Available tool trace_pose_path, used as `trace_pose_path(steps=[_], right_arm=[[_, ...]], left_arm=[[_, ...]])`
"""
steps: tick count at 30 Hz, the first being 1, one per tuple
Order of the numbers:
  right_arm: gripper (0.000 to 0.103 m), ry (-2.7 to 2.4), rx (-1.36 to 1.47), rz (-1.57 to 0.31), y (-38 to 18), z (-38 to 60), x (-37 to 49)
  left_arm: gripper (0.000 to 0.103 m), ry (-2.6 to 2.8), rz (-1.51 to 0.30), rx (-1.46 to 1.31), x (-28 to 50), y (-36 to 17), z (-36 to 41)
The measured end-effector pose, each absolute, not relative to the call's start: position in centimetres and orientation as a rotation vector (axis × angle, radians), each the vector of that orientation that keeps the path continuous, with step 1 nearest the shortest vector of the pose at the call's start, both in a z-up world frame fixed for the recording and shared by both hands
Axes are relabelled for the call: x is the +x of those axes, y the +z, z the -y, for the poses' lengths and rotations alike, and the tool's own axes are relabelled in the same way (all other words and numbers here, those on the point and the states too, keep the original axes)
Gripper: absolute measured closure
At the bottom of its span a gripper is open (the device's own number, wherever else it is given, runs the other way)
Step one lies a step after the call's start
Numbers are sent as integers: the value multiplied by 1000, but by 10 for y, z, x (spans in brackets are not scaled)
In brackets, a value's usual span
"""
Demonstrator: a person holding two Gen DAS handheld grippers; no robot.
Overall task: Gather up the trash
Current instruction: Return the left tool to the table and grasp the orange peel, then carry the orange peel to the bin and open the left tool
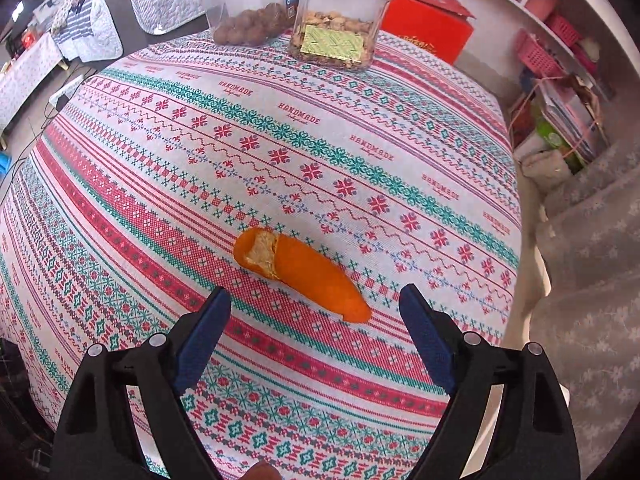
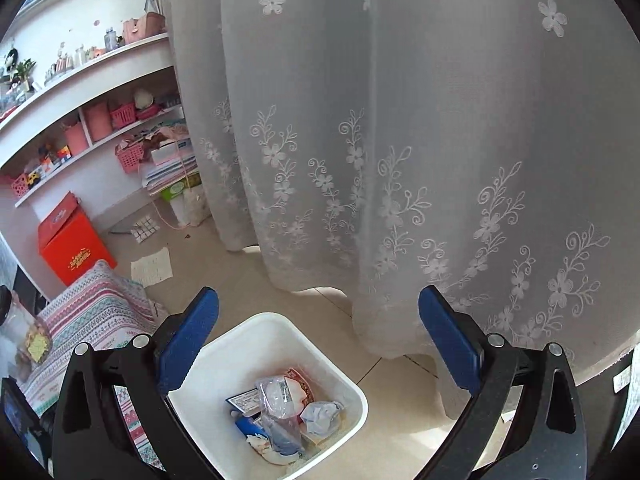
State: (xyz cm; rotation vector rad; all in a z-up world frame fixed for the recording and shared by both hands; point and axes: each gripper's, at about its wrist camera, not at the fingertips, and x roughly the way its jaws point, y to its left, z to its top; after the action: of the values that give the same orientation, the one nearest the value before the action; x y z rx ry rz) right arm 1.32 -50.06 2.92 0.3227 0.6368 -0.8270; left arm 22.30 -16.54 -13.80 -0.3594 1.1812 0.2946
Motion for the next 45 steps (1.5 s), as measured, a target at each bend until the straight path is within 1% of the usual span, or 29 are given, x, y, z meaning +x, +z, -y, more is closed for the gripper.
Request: trace_pose_path(steps=[2,4,6,8,10,13,14,18,24,32,35,39,42,45], right_arm=[[7,-821,315,-644,28,498,17],[7,-811,308,-653,27,495,22],[7,-800,310,-659,26,493,25],[7,-790,306,-664,25,489,28],[7,-778,297,-666,26,485,31],[7,-756,289,-666,26,479,33],[7,-747,289,-666,26,477,34],[7,-692,310,-669,27,468,40],[7,-592,301,-680,27,440,56],[7,-533,236,-672,31,407,66],[7,-564,195,-627,41,407,57],[7,-688,159,-566,53,432,36],[7,-765,250,-551,55,467,15],[7,-849,357,-534,53,503,-8]], left_arm=[[23,304,-1213,-362,231,-146,164],[36,288,-1267,-368,239,-158,164],[45,268,-1315,-376,243,-168,163],[51,259,-1293,-364,241,-167,160],[66,229,-1284,-348,240,-166,154],[80,159,-1271,-355,238,-164,137],[81,135,-1271,-361,238,-164,131],[84,64,-1261,-391,230,-161,107],[85,-2,-1211,-374,209,-144,81],[86,-88,-1036,-281,190,-81,76],[86,-152,-956,-239,180,-52,91],[86,-285,-827,-163,168,-6,140],[86,-397,-759,-140,151,24,182],[86,-511,-733,-140,137,46,227]])
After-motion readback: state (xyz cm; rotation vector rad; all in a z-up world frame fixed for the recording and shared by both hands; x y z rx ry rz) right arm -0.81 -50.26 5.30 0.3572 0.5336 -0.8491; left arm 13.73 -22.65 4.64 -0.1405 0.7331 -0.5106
